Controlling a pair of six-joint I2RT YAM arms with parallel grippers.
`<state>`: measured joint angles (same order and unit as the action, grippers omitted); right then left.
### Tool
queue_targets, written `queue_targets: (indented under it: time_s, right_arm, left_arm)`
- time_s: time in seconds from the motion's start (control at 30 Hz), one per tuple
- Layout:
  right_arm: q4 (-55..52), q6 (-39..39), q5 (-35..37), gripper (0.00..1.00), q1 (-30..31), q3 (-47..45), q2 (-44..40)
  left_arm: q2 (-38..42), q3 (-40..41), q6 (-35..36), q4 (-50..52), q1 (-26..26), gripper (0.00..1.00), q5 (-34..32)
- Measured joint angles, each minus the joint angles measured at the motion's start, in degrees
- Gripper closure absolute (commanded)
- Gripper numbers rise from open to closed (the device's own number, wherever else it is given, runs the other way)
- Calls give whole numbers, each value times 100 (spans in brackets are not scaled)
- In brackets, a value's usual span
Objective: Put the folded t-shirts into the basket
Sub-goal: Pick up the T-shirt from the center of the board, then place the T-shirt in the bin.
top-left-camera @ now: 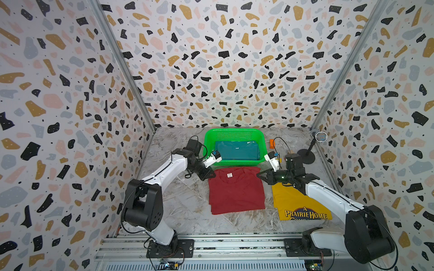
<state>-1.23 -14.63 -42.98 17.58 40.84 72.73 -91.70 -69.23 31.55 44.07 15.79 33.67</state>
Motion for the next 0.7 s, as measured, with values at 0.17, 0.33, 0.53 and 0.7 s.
queue_targets:
  time_s: [0.17, 0.33, 0.53, 0.7]
  right_arm:
    - [-15, -2, 310, 100, 7, 369, -118]
    - [28, -122, 573, 100, 7, 1115, 118]
    - [-26, -201, 981, 100, 4, 2328, 841]
    - [-162, -155, 1276, 100, -50, 3112, 1386]
  left_arm:
    - [129, -612, 9, 352, -229, 100, 39]
    - [127, -1211, 13, 474, -393, 100, -94]
    - [-229, -2417, -96, 529, -415, 100, -337]
    - [-826, -3436, -177, 426, -415, 100, -531]
